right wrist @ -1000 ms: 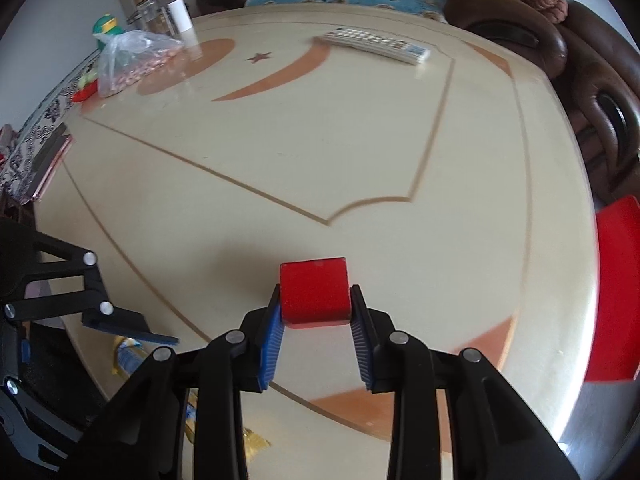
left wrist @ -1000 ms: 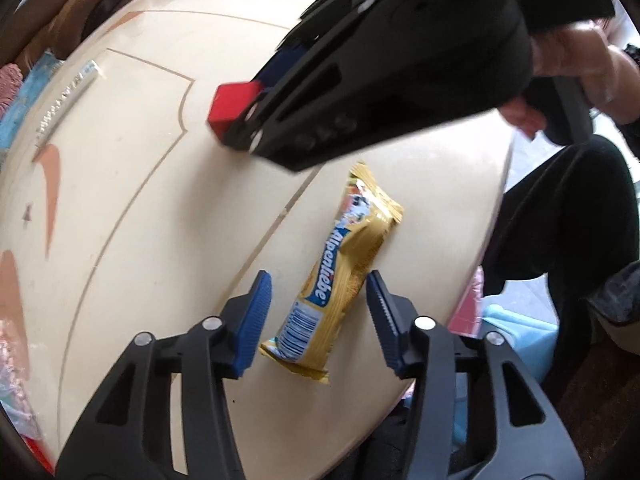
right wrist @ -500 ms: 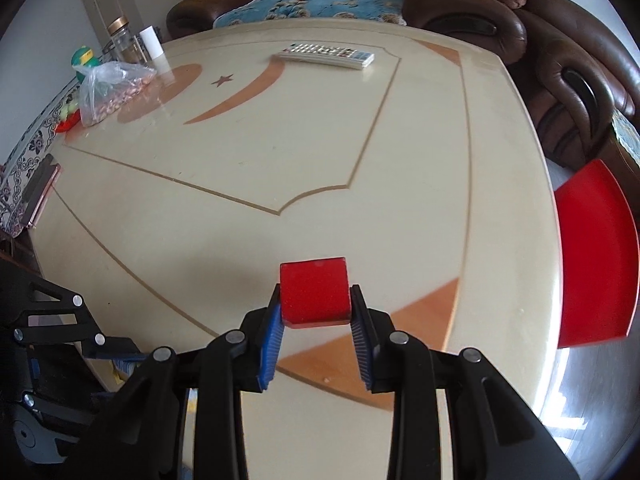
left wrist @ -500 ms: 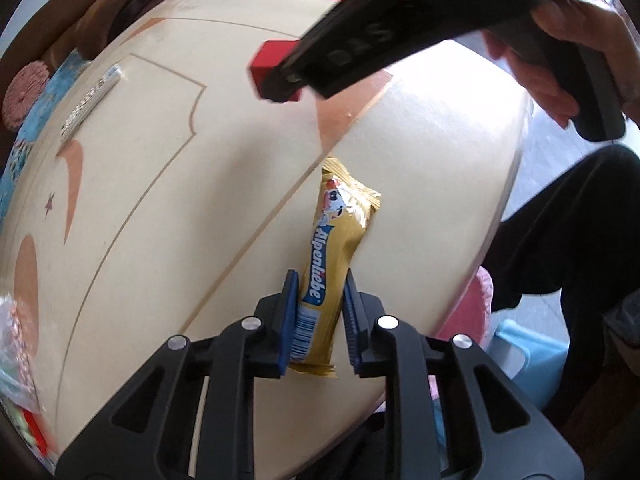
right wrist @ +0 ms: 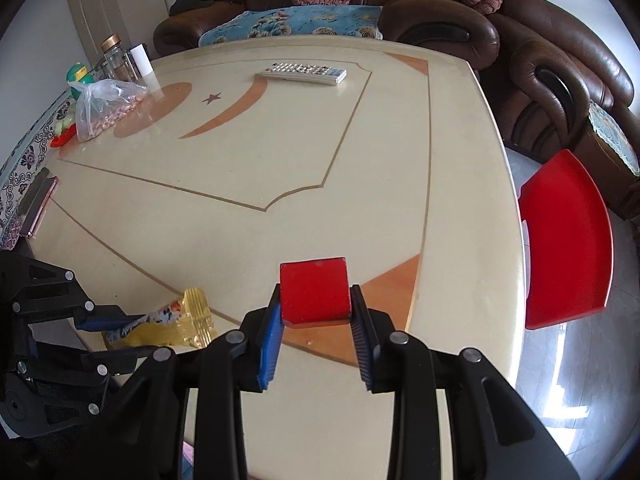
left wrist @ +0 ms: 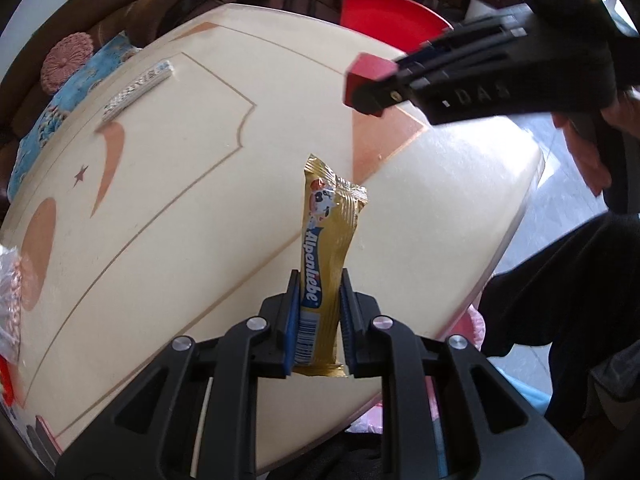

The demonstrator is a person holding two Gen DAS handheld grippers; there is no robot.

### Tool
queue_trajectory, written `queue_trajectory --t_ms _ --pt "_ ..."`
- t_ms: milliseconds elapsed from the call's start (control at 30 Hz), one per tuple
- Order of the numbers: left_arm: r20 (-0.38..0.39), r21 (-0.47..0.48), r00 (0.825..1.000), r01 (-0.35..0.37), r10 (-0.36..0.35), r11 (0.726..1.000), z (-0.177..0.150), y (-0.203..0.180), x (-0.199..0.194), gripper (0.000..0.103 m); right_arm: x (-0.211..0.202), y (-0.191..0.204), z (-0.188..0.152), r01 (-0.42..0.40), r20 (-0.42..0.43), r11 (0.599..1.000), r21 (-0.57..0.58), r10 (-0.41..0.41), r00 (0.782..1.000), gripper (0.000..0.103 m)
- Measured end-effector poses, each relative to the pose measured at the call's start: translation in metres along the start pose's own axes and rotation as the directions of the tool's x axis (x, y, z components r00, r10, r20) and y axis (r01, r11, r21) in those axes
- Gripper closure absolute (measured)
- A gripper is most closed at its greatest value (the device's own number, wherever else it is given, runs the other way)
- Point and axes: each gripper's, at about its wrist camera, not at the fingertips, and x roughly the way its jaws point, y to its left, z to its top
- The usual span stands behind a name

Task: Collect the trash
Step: 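Lift the red cube and candy wrapper and carry them down over the pink bin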

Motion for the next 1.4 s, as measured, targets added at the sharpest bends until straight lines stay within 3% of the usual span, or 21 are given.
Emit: queue_trajectory --t_ms 300,667,1100,1400 --pt "0.084 -0.163 0.992 -0.079 0.094 0.983 -0.004 0.018 -0.041 0.084 -0.034 0.013 -0.008 0.026 0.051 1.000 -0.003 -0.026 0.998 0.072" --pt "0.202 -0.237 0.962 -0.136 0.186 0.962 -0.024 0.000 -0.101 0.084 -0.095 0.035 -0.035 0.019 0.111 1.000 -0.003 -0.019 0.994 0.072" --pt "0.259 -0.290 0.949 -0.103 0.181 0.952 -0.062 -0.046 -0.145 0.084 -0.153 0.078 -0.092 0.001 0.155 0.999 -0.036 0.005 0.988 0.072" --pt "0.245 -0.327 0.965 -0.011 0.096 0.945 -0.097 -0.062 -0.128 0.084 -0.150 0.095 -0.132 -0.010 0.140 1.000 -0.029 0.014 0.990 0.072"
